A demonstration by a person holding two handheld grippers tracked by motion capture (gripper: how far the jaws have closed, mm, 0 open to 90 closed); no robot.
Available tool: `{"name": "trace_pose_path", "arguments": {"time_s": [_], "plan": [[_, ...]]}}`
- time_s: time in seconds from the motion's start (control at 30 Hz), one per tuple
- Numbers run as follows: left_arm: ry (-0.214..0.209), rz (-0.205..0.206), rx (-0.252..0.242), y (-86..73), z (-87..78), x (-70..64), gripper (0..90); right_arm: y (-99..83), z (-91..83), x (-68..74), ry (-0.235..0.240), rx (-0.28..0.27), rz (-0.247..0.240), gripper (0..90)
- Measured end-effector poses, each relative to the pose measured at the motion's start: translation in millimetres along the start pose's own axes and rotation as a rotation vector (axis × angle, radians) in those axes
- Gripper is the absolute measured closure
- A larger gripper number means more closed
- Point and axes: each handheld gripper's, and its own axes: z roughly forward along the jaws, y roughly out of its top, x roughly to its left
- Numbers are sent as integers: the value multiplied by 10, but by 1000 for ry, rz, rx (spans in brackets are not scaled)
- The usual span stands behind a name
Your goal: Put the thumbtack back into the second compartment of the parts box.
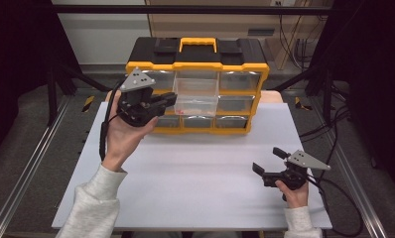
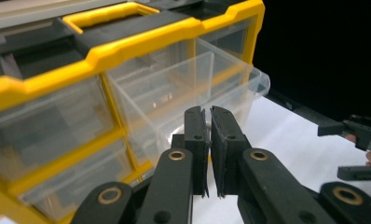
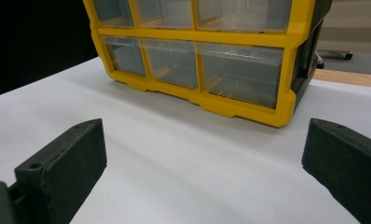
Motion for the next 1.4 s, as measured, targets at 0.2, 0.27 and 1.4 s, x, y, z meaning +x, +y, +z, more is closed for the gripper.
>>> {"name": "trace_pose_path", "arguments": {"time_s": [0.2,0.27,1.4], "plan": [[14,2,4,145,195,23,847,1,-2,-1,0,-1,1,5],[16,4,5,176,265,31,847,2,-2,-2,1,-1,0,5],[25,-41,-158,-318,-24,380,189,6,-14,-5,4,-10,5,5]]}}
